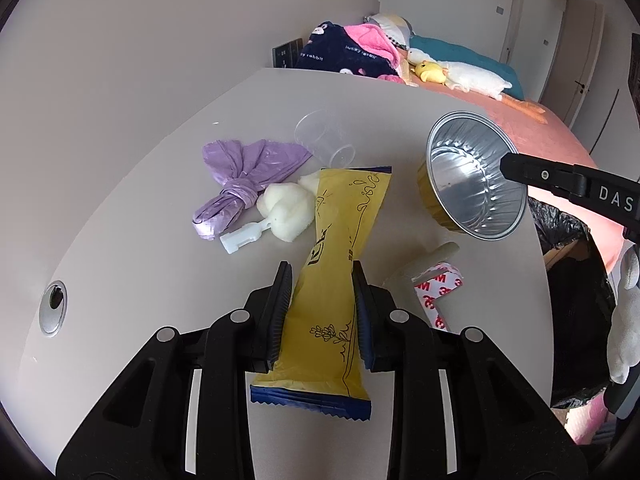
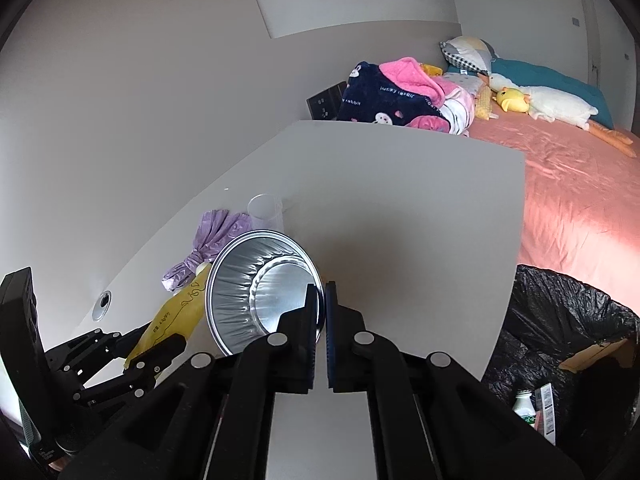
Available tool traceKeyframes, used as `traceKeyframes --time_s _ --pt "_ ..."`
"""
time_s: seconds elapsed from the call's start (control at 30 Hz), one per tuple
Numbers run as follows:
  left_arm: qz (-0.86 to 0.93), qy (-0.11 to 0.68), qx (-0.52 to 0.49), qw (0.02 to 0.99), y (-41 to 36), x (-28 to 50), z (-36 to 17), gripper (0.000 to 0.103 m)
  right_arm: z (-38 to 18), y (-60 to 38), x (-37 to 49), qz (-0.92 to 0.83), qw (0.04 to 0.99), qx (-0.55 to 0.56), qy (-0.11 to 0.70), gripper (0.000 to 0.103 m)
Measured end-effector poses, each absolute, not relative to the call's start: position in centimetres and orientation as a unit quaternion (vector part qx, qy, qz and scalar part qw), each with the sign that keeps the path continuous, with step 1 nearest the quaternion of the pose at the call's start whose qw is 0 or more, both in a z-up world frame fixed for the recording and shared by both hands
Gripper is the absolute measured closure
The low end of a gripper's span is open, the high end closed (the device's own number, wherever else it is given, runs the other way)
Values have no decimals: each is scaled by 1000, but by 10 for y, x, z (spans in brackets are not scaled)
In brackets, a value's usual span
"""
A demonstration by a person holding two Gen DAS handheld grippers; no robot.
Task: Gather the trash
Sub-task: 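Carry the wrapper and foil cup over the black trash bag and open both tools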
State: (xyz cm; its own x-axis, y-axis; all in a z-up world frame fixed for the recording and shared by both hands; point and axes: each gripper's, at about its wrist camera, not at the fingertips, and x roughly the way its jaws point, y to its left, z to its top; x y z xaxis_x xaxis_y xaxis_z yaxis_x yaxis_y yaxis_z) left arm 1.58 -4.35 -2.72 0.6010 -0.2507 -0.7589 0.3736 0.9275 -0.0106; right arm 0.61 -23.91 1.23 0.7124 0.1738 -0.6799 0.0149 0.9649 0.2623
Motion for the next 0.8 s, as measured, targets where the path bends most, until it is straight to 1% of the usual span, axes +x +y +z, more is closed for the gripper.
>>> traceKeyframes --time_s 0.43,0.8 --pt "-211 390 69 894 -80 2 -7 74 33 -277 -30 18 927 136 349 98" --pt "-245 378 78 889 -120 -7 4 74 39 -307 -56 -7 930 148 337 98"
